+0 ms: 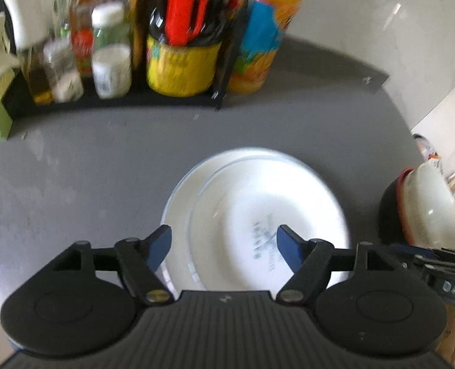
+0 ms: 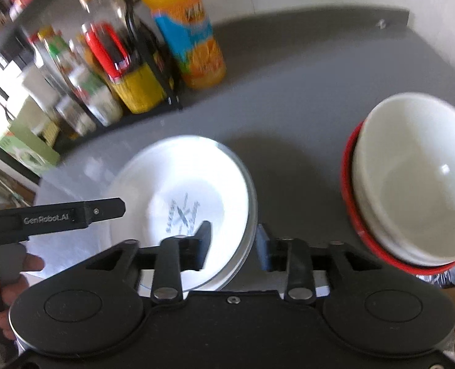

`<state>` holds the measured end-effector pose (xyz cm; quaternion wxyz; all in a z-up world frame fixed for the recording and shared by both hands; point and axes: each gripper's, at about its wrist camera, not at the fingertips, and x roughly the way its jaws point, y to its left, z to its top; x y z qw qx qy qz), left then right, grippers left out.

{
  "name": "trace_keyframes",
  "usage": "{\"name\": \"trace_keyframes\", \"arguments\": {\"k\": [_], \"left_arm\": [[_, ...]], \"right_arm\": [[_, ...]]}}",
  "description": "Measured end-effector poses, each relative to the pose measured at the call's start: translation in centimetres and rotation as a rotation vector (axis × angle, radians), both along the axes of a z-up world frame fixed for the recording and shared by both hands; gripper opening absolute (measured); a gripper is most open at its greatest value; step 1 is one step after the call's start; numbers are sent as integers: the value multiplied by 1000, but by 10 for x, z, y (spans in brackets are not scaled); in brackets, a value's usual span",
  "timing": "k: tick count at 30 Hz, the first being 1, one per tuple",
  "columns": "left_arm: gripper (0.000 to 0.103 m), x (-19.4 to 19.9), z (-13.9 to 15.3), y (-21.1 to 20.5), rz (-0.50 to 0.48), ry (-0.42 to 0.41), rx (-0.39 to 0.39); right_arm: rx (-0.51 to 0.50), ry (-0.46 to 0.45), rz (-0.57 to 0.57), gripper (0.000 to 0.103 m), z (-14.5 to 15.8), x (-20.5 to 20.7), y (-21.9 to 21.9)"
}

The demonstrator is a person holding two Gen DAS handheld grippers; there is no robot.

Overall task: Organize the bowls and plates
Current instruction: 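Move both grippers to the red bowl holding the white bowls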

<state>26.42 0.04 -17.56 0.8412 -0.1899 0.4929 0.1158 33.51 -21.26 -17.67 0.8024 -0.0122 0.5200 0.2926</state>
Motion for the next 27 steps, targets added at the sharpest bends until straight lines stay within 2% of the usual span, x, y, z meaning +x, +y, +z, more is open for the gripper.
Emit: {"name": "trace_keyframes", "arguments": {"k": [1, 6, 9, 11, 14, 27], "left_arm": [[76, 2, 5, -3, 2, -7, 3], [79, 15, 26, -28, 24, -43, 12], [83, 23, 37, -45, 29, -59, -5], [87, 28, 45, -58, 23, -77, -5], [88, 36, 54, -79, 16, -93, 23], [89, 68, 52, -156, 12, -88, 5]], "right_arm": [[14, -18, 0, 49, 7, 1, -8], [51, -70, 10, 56, 34, 13, -42], [78, -101, 16, 67, 50, 22, -62], [94, -120, 11, 77, 59, 28, -73], [108, -148, -3, 82, 66, 38, -93], [64, -161, -76, 83, 48, 77, -169]]}}
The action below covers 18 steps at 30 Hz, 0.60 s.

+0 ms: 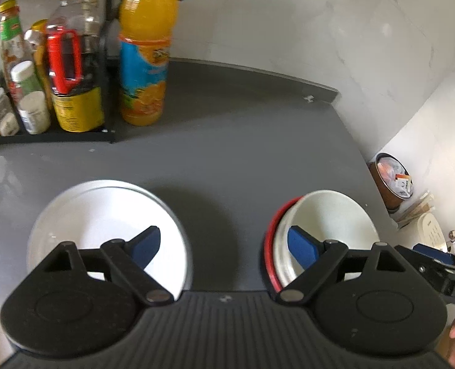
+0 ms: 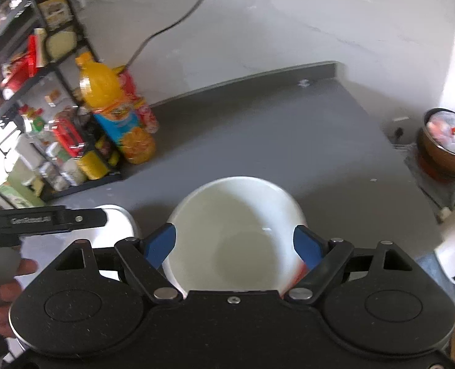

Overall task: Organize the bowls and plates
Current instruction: 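Move both grippers to the red bowl holding the white bowls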

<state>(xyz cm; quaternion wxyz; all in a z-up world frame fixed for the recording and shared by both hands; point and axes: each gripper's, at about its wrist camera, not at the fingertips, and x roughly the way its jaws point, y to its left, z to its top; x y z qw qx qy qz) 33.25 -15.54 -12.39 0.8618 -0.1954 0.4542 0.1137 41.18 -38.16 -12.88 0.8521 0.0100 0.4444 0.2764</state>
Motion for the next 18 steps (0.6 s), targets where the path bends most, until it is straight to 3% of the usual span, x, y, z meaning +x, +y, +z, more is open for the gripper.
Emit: {"name": "trace_keyframes", "arguments": {"k": [6, 18], "left_arm": [[88, 15, -19, -23, 17, 10, -36], [84, 40, -66, -48, 51, 71, -42]], "right_arm": [[-42, 33, -2, 82, -23, 18, -16], [-39, 206, 40, 65, -75, 46, -21]]}}
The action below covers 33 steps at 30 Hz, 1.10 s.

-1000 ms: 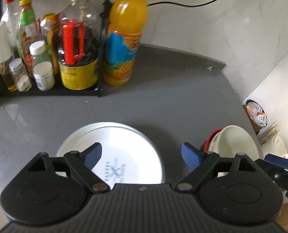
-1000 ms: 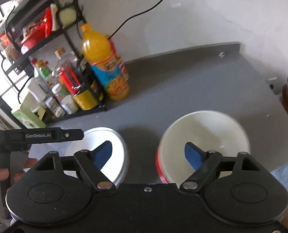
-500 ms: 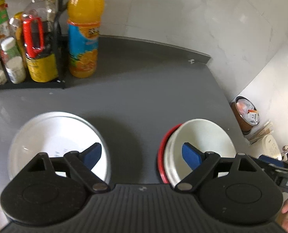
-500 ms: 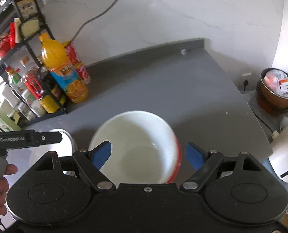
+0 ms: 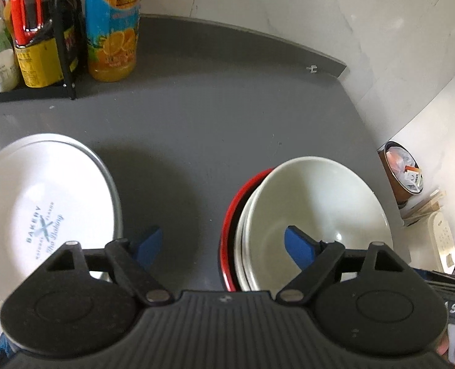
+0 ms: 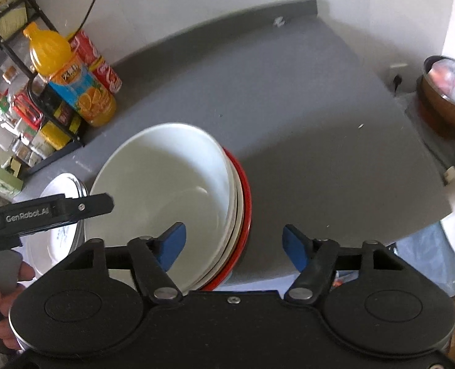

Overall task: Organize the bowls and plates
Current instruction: 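Move both grippers to the red bowl holding the white bowls, then grasp the red bowl rim with both grippers and lift the stack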

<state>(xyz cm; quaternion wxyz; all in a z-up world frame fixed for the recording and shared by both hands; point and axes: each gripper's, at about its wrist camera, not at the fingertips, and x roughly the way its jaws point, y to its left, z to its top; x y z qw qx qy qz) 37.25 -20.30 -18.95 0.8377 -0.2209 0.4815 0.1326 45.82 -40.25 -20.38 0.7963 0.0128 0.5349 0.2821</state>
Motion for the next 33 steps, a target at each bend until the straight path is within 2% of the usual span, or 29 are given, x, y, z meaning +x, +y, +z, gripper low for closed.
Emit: {"name": "trace_keyframes", "arguments": {"k": [3, 5, 9, 11, 12, 14, 17, 22, 33], "left_arm": [[77, 5, -6, -5, 2, 5, -5], [67, 9, -12, -6, 12, 20, -18], [53, 14, -23, -6, 30, 53, -27], [42, 16, -28, -5, 39, 67, -39], [39, 16, -30, -5, 44, 73, -49], [25, 16, -33, -5, 45, 71, -76], [25, 17, -32, -9, 41, 71, -67], [25, 15, -28, -7, 43, 49, -70], [25, 9, 7, 13, -1, -8, -57]], "right_arm": [[-2, 31, 17, 60, -8, 4, 4], [-1, 49, 24, 54, -13, 7, 6], [-4, 78, 31, 43, -21, 13, 11], [-1, 102, 27, 34, -27, 17, 12], [2, 110, 29, 33, -29, 18, 12], [10, 116, 34, 30, -32, 20, 12], [-6, 83, 72, 29, -31, 16, 14], [1, 65, 67, 27, -27, 11, 11], [17, 1, 48, 27, 13, 0, 25]]}}
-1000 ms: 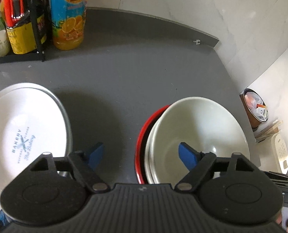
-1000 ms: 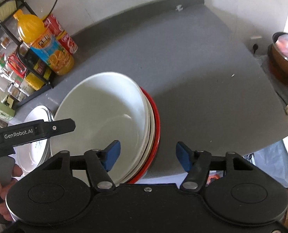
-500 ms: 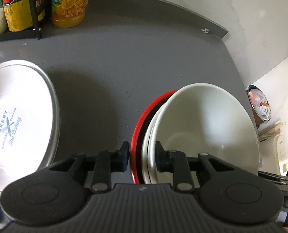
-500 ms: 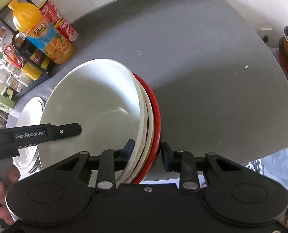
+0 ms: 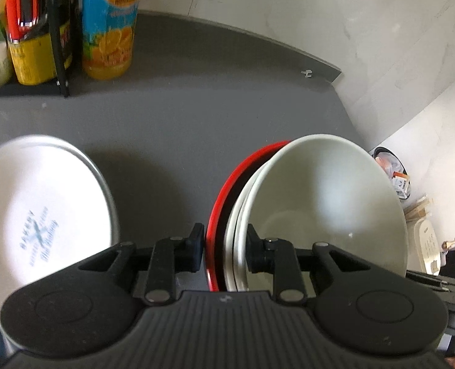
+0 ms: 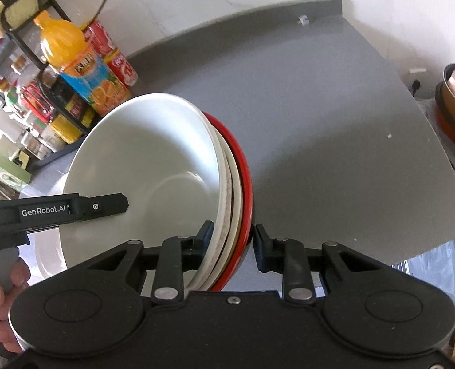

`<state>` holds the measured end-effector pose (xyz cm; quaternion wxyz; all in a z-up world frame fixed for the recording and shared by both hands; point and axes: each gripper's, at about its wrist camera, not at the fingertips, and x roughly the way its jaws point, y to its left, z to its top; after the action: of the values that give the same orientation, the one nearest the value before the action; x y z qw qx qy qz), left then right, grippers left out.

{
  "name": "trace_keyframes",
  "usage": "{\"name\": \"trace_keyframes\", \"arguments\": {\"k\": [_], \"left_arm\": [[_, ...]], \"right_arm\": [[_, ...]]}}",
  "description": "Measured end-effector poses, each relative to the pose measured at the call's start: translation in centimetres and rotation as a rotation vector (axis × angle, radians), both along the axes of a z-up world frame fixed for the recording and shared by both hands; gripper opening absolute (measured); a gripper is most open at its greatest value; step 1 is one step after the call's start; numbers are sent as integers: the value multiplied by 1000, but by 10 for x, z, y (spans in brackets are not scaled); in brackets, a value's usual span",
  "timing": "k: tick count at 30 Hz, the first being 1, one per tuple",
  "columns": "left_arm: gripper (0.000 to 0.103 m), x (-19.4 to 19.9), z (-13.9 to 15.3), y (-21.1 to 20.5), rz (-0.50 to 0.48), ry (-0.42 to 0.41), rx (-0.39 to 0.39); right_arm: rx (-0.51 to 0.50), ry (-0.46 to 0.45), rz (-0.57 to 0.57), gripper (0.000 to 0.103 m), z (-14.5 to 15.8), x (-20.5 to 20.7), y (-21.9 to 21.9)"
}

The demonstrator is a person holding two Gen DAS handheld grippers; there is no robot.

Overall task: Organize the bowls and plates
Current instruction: 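Grasp the red bowl rim with both grippers and lift the stack, then carry the bowl stack over the plates and lower it onto them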

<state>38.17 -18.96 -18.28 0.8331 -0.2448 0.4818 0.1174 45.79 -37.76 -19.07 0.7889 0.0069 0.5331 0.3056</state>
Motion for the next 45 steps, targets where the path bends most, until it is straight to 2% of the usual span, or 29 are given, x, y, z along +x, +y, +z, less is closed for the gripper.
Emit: {"name": "trace_keyframes", "arguments": {"k": [9, 18, 26, 45], "left_arm": [[26, -24, 24, 43, 20, -30, 9], [26, -50, 38, 90, 48, -46, 12], [26, -70, 35, 127, 64, -40, 20], [26, -102, 11, 191, 92, 0, -21]], "right_arm": [[11, -16, 17, 27, 23, -14, 38], [17, -25, 50, 27, 33, -39, 84], [10, -6, 72, 27, 32, -59, 122], [-45, 37, 100, 27, 22, -84, 191]]}}
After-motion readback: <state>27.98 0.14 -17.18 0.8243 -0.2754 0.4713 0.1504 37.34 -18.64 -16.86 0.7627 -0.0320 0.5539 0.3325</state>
